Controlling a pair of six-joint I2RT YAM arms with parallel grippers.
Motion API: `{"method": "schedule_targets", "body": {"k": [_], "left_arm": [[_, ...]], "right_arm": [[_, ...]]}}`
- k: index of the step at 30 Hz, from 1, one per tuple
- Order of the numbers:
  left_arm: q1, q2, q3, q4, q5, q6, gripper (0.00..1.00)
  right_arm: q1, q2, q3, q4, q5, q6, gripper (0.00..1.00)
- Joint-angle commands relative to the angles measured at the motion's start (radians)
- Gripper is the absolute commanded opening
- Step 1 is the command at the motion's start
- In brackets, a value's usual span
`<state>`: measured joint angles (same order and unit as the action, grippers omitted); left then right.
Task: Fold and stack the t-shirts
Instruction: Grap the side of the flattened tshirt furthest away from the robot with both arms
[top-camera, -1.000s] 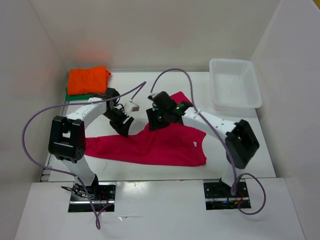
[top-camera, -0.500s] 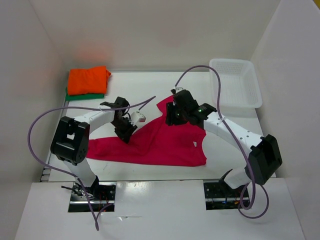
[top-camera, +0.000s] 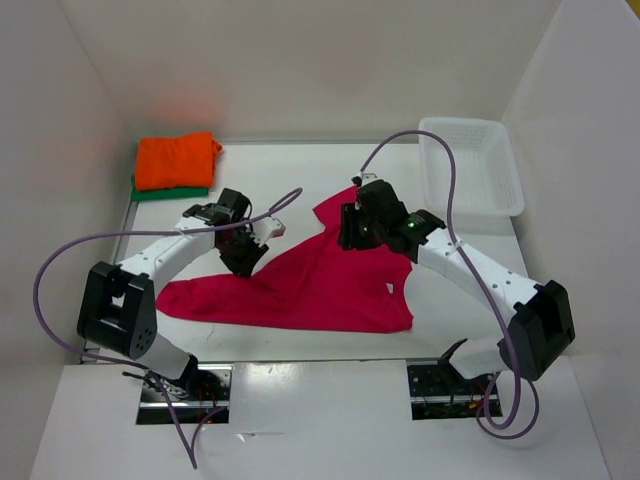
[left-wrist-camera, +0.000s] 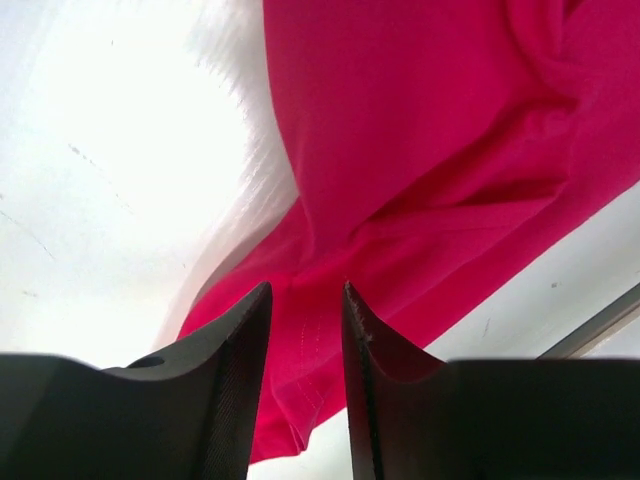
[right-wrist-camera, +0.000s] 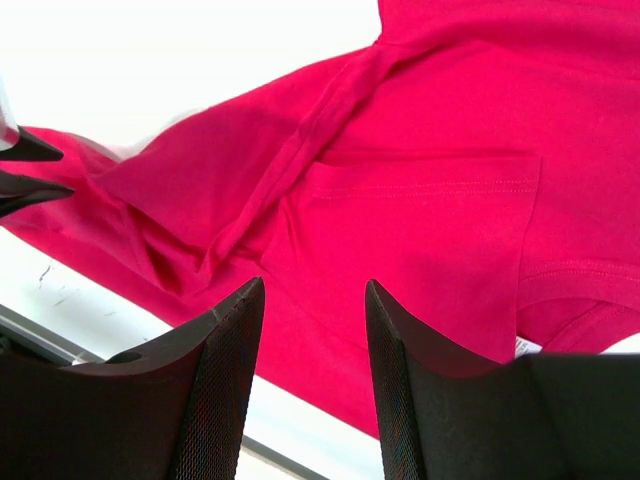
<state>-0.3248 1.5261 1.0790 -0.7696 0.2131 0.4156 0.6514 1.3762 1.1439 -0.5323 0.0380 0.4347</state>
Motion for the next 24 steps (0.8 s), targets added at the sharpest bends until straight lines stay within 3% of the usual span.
{"method": "schedule_targets", "body": {"k": [1,7,11,18,24], "left_arm": [[-0.002,-0.014,-0.043,-0.005,-0.047,-0.017,0.40],[-0.026,0.029,-0.053,0.018,-0.056,-0.017,0.22],[-0.049,0.003,-0.053,-0.014,-0.067,0.008,0.17],[-0.111,-0.026,-0.100,-0.059,-0.109,0.045,0.17],[-0.197,0.043,-0.162,-0.054,-0.181,0.075,0.17]], "right_arm": [[-0.006,-0.028,-0.015,0.038,-0.004,0.009,0.51],[-0.006,-0.037,-0.015,0.038,-0.015,0.009,0.51],[-0.015,-0.060,-0.036,0.038,-0.006,0.009,0.51],[-0.015,-0.078,-0.055,0.038,-0.006,0.009,0.51],[-0.015,-0.078,-0.055,0.029,-0.006,0.009,0.51]]}}
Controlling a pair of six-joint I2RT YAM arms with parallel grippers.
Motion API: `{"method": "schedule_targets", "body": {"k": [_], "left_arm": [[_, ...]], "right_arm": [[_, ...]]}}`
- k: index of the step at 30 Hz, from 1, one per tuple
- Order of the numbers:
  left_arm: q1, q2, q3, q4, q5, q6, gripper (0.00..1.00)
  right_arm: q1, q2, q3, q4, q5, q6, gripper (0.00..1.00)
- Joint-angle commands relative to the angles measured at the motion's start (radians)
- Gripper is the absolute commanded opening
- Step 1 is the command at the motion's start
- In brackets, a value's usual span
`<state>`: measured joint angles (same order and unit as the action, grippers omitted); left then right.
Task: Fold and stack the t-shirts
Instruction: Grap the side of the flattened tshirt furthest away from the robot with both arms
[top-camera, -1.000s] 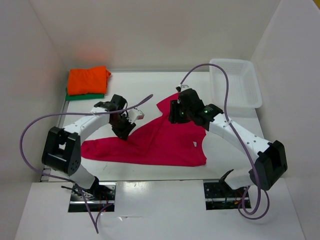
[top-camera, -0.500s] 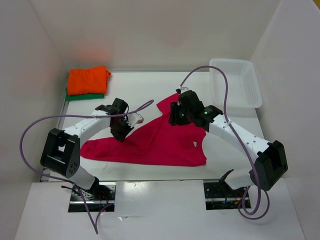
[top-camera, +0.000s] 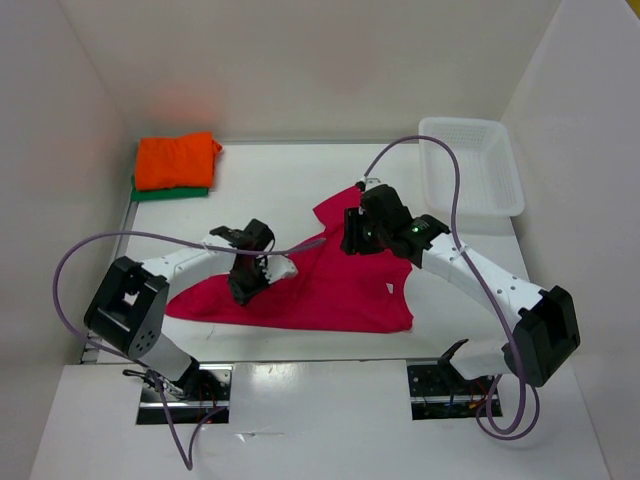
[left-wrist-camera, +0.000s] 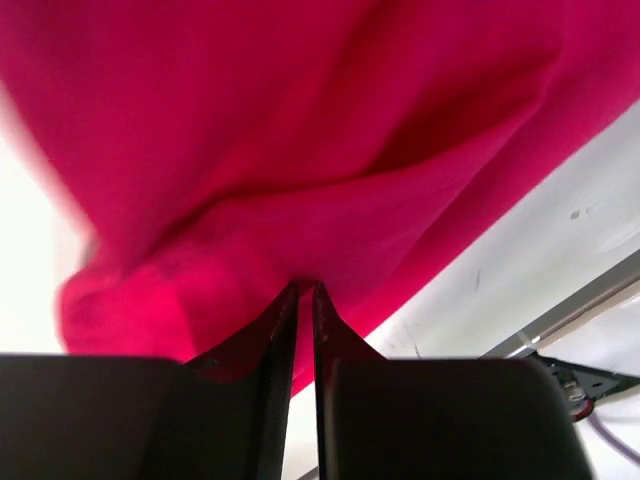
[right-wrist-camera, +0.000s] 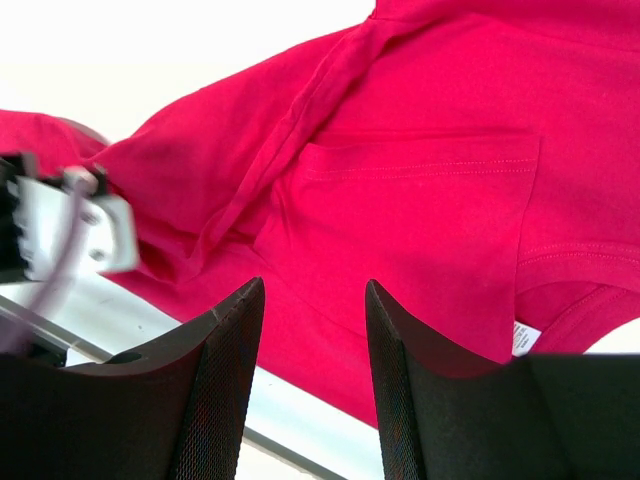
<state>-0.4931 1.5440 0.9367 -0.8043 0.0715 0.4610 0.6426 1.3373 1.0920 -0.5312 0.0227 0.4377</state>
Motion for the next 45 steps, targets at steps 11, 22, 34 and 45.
{"method": "schedule_targets", "body": {"k": [11,22,34,45], "left_arm": [[-0.058,-0.088,0.024,-0.138,0.038,0.159,0.21],[0.014,-0.012,0.105,0.082,-0.041,-0.030,0.30],[0.014,0.079,0.105,0.062,-0.012,-0.019,0.34],[0.024,0.001,0.123,0.027,0.007,-0.048,0.40]], "right_arm": [[-0.006,-0.079,-0.012,0.010,0.019,0.024,0.51],[-0.006,-0.079,-0.012,-0.001,0.019,0.024,0.54],[-0.006,-0.110,-0.030,-0.001,0.019,0.042,0.54],[-0.006,-0.110,-0.040,-0.001,0.019,0.042,0.54]]}}
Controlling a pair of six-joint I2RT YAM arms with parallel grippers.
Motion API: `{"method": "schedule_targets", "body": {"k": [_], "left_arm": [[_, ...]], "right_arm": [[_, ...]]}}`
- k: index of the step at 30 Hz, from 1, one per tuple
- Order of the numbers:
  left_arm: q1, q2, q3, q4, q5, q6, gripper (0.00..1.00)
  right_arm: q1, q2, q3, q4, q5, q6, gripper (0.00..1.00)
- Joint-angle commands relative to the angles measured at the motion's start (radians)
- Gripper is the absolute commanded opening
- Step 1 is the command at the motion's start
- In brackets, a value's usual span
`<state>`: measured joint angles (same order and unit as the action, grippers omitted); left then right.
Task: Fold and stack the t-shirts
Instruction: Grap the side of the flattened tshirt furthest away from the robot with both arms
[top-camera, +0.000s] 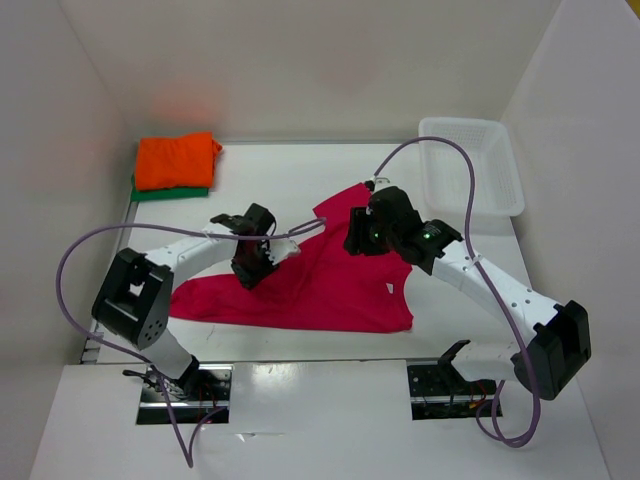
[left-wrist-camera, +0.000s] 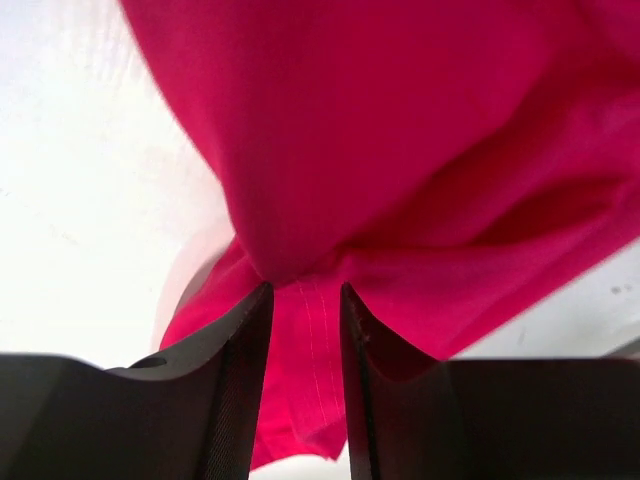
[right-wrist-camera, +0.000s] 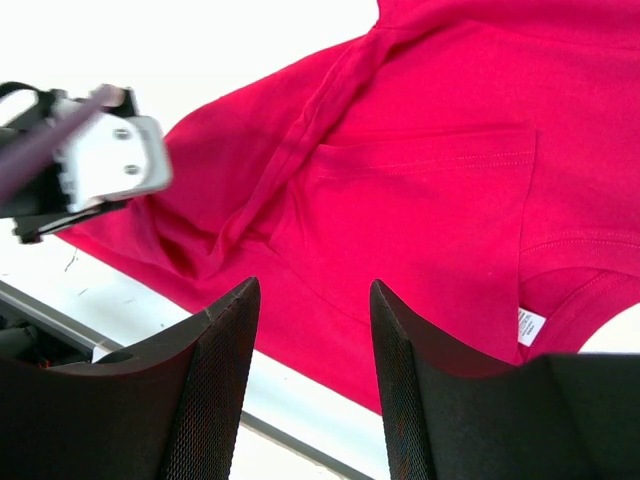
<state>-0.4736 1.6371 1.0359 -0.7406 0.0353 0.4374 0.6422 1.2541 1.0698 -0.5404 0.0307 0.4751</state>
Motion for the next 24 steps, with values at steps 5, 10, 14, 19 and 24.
{"method": "schedule_targets", "body": {"k": [5,10,14,19,24], "left_arm": [[-0.005,-0.111,0.035,-0.109,0.118,0.006,0.40],[-0.005,-0.008,0.026,-0.137,0.129,0.017,0.39],[-0.005,0.042,0.038,-0.137,0.141,0.017,0.39],[-0.005,0.052,0.038,-0.092,0.104,0.015,0.41],[-0.005,0.052,0.049,-0.048,0.069,-0.008,0.48]], "right_arm": [[-0.006,-0.016,-0.018,0.008,0.011,0.005,0.54],[-0.006,-0.007,-0.008,0.008,0.011,0.005,0.54],[-0.006,-0.016,-0.008,0.008,0.011,0.005,0.54],[-0.006,-0.025,-0.027,0.008,0.011,0.023,0.54],[-0.006,-0.025,-0.027,-0.001,0.011,0.023,0.54]]}}
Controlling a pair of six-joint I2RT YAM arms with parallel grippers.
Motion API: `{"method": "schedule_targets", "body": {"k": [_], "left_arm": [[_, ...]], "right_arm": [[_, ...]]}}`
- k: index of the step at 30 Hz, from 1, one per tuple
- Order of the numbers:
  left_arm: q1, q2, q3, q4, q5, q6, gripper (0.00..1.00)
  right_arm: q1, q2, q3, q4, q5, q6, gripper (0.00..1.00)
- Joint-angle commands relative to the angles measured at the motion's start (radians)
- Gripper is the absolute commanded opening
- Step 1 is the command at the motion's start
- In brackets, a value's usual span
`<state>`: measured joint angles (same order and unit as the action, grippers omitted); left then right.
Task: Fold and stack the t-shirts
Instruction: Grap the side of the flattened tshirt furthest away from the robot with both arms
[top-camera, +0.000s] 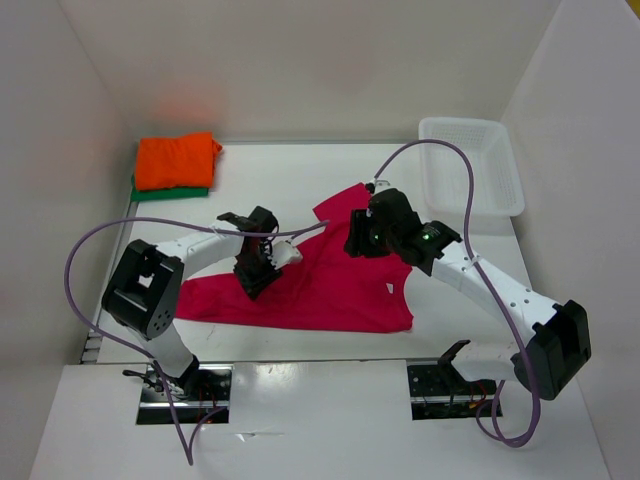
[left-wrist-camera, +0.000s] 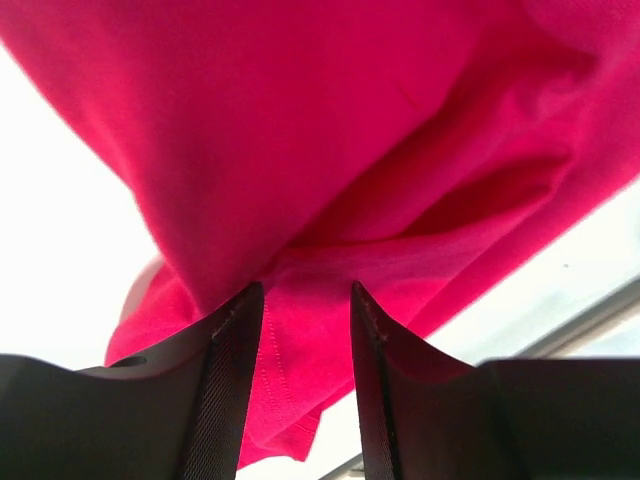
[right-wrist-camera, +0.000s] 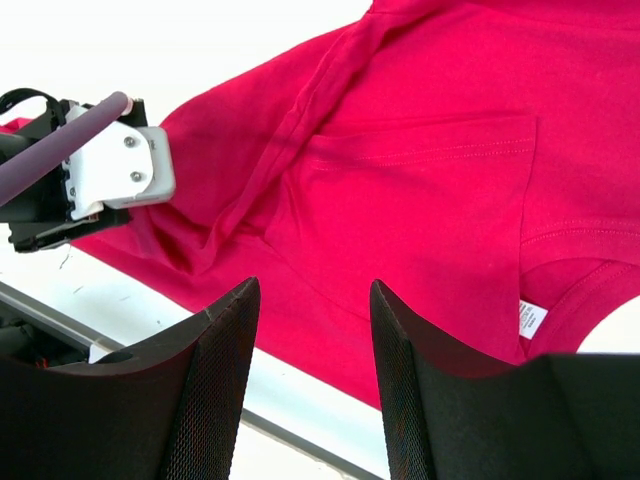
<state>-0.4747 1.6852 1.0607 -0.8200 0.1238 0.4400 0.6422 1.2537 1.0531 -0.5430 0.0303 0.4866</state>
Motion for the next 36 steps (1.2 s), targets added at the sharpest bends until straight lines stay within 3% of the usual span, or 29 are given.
{"method": "schedule_targets", "body": {"k": [1,6,23,34,36], "left_arm": [[0.007,0.013,0.024,0.047,-0.041,-0.011,0.48],[0.018,0.031,0.012,0.082,-0.107,-0.011,0.49],[0.047,0.042,0.076,0.119,-0.127,-0.038,0.57],[0.056,0.093,0.085,0.114,-0.115,-0.038,0.57],[0.056,0.093,0.085,0.102,-0.095,-0.038,0.53]], "right_arm": [[-0.006,-0.025,-0.010,0.002,0.011,0.012,0.54],[-0.006,-0.025,-0.010,0.002,0.011,0.012,0.54],[-0.006,-0.034,-0.019,-0.008,0.011,0.012,0.54],[-0.006,-0.034,-0.019,-0.008,0.011,0.012,0.54],[-0.006,-0.034,-0.019,-0.008,0.011,0.012,0.54]]}}
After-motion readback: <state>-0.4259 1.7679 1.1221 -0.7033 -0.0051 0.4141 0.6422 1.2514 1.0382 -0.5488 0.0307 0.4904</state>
